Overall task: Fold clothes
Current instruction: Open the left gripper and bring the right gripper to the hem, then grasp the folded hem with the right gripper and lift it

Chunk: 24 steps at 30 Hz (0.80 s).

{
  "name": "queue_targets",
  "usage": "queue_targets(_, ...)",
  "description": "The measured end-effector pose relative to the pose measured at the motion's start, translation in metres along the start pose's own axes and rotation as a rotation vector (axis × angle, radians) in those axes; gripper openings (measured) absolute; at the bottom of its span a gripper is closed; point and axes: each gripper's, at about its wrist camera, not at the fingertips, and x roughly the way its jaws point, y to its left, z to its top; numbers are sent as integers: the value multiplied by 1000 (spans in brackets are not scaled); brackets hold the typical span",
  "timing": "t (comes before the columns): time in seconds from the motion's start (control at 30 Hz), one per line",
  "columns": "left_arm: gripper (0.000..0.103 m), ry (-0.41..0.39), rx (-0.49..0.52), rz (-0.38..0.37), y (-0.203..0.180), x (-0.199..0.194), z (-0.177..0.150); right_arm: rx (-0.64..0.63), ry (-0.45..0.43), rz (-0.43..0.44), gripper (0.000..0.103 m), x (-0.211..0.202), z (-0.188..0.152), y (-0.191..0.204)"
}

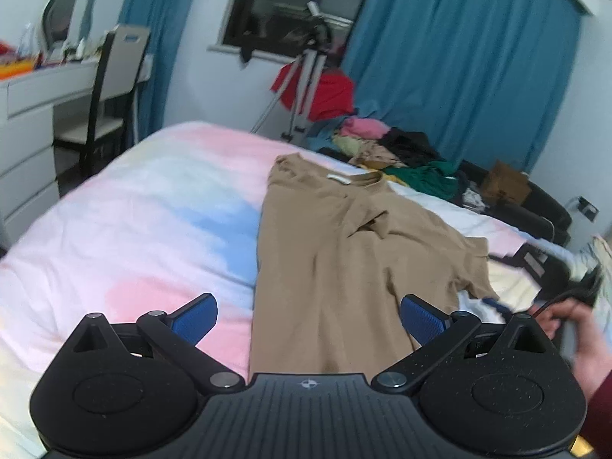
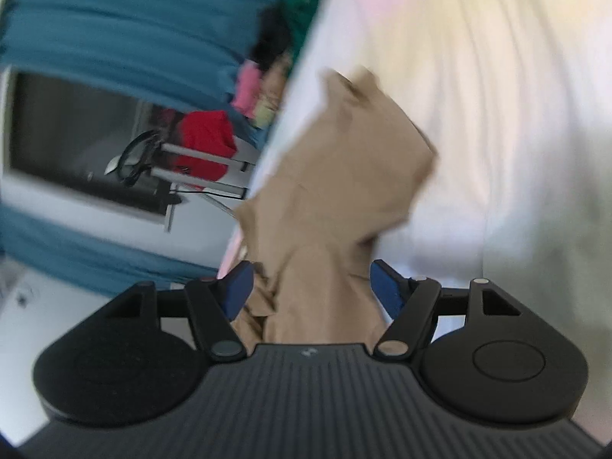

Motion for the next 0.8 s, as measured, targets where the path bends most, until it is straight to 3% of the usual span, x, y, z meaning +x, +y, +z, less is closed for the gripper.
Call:
queue_targets(0.17, 103, 44, -75, 3, 11, 20, 0, -25, -14, -6, 70, 42, -1, -23)
queue_targets(0.53, 103, 56, -66, 43, 6, 41, -3, -37, -220, 142, 71, 72, 23, -33)
queue_targets(0.8, 103, 56, -37, 50, -1, 47, -4, -135, -297, 162, 71, 86, 38, -20)
